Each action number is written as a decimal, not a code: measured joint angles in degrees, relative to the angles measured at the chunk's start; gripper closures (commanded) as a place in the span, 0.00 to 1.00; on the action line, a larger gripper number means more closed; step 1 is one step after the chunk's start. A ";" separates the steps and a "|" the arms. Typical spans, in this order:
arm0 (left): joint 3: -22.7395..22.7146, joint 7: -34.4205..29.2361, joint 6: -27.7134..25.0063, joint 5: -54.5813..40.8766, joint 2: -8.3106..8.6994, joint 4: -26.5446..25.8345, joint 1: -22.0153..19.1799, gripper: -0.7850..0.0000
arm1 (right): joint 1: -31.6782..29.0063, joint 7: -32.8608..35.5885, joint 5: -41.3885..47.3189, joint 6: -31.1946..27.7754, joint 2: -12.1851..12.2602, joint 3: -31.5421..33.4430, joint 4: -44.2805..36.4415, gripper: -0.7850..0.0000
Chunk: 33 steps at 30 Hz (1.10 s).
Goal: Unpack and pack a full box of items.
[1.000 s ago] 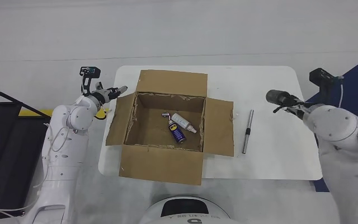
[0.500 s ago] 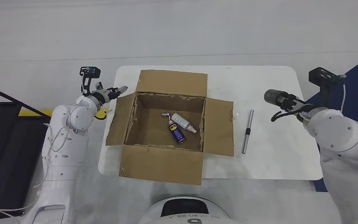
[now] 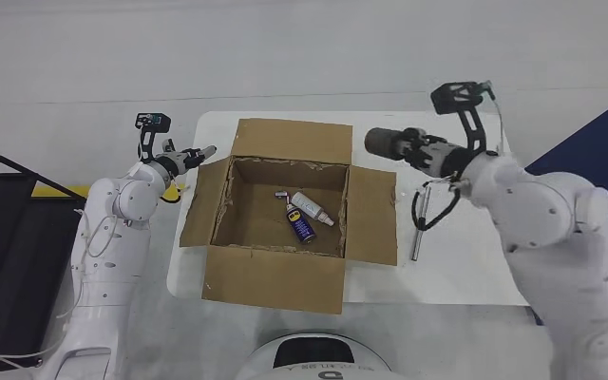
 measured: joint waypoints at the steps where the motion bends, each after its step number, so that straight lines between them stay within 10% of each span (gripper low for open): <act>1: 0.00 0.00 0.00 0.00 0.00 0.00 0.00 0.00 | 3.20 0.36 0.21 -0.82 -0.52 -3.40 1.94 1.00; 15: 0.00 0.00 0.00 0.00 0.00 0.00 0.00 0.00 | 33.25 10.26 -4.76 -5.34 -11.04 -42.98 27.04 1.00; 25: 0.00 0.00 0.00 0.00 0.00 0.00 0.00 0.00 | 37.28 14.54 -9.69 -4.30 -16.33 -51.84 36.00 0.98; 33: 0.00 0.00 0.00 0.00 0.00 0.00 0.00 0.00 | 37.90 16.46 -10.62 -6.70 -19.09 -54.22 41.39 0.69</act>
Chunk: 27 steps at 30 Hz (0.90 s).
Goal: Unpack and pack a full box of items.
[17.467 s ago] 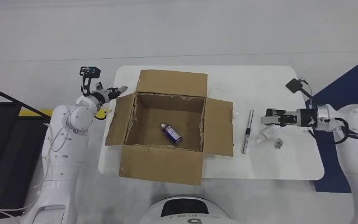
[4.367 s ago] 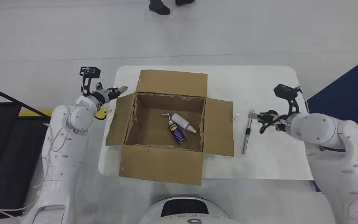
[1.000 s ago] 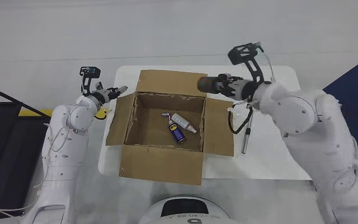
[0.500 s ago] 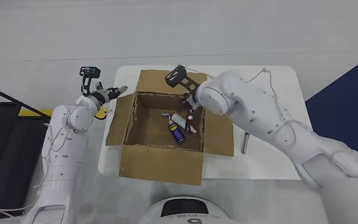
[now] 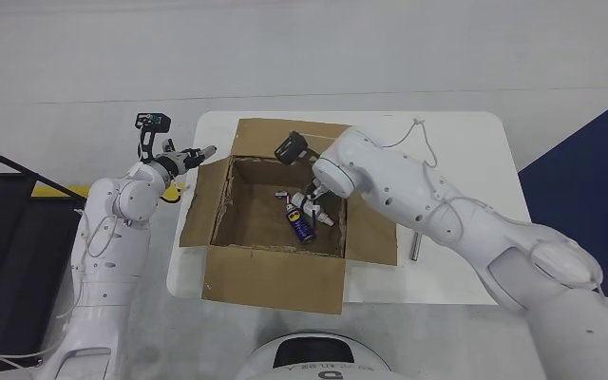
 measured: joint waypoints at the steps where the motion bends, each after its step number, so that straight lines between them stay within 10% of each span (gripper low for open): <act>1: 0.00 0.00 0.00 0.00 0.00 0.00 0.00 0.00 | 0.02 -0.09 0.15 -0.10 -0.22 0.09 0.46 0.69; 13: 0.00 0.00 0.00 0.00 0.00 0.00 0.00 0.00 | -1.78 -0.39 -1.62 1.62 1.53 8.34 -5.59 0.60; 27: 0.00 0.00 0.00 0.00 0.00 0.00 0.00 0.00 | -31.77 1.88 -9.52 0.18 12.91 41.02 -34.14 0.54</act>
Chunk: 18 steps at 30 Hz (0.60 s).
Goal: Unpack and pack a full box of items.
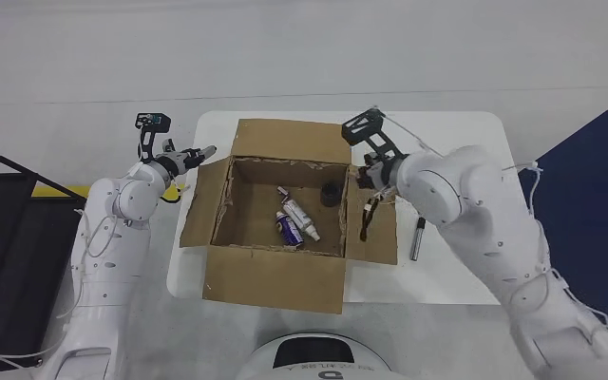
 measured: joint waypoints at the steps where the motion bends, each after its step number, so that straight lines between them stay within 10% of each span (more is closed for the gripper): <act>1: 0.00 0.00 0.00 0.00 0.00 0.00 0.00 0.00 | -1.88 -0.53 0.23 -0.44 0.36 1.94 -0.49 0.00; 18: 0.00 0.00 0.00 0.00 0.00 0.00 0.00 0.00 | -6.27 -2.74 2.67 -2.18 0.90 6.35 -1.10 0.00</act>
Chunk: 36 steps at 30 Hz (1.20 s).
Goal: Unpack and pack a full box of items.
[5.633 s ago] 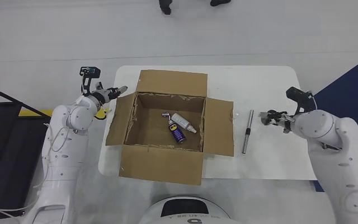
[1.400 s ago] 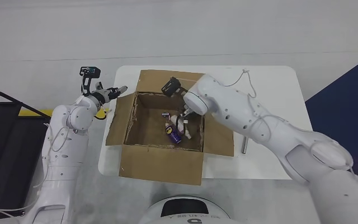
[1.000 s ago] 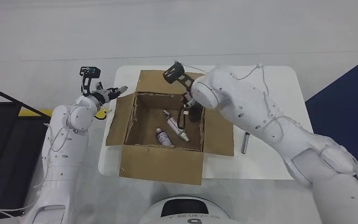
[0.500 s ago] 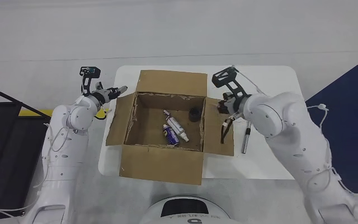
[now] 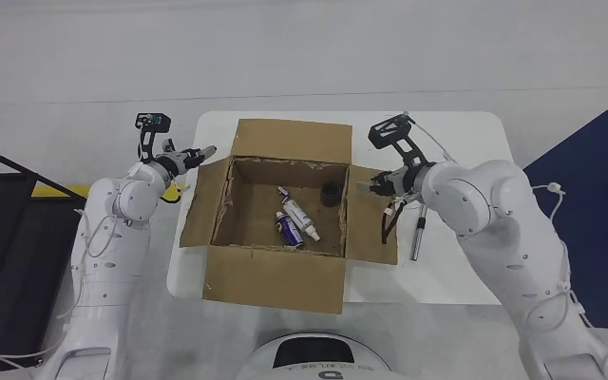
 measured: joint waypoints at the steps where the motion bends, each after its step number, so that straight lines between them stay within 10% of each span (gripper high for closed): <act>1: 0.00 0.00 0.00 0.00 0.00 0.00 0.00 0.00 | -0.81 -0.78 1.38 -1.14 0.09 0.62 0.57 0.00; 18: 0.00 0.00 0.00 0.00 0.00 0.00 0.00 0.00 | -18.34 4.52 -9.89 7.84 2.43 12.86 6.62 0.03; 36: 0.00 0.00 0.00 0.00 0.00 0.00 0.00 0.00 | -9.93 4.40 -13.38 11.80 0.14 2.29 18.29 0.67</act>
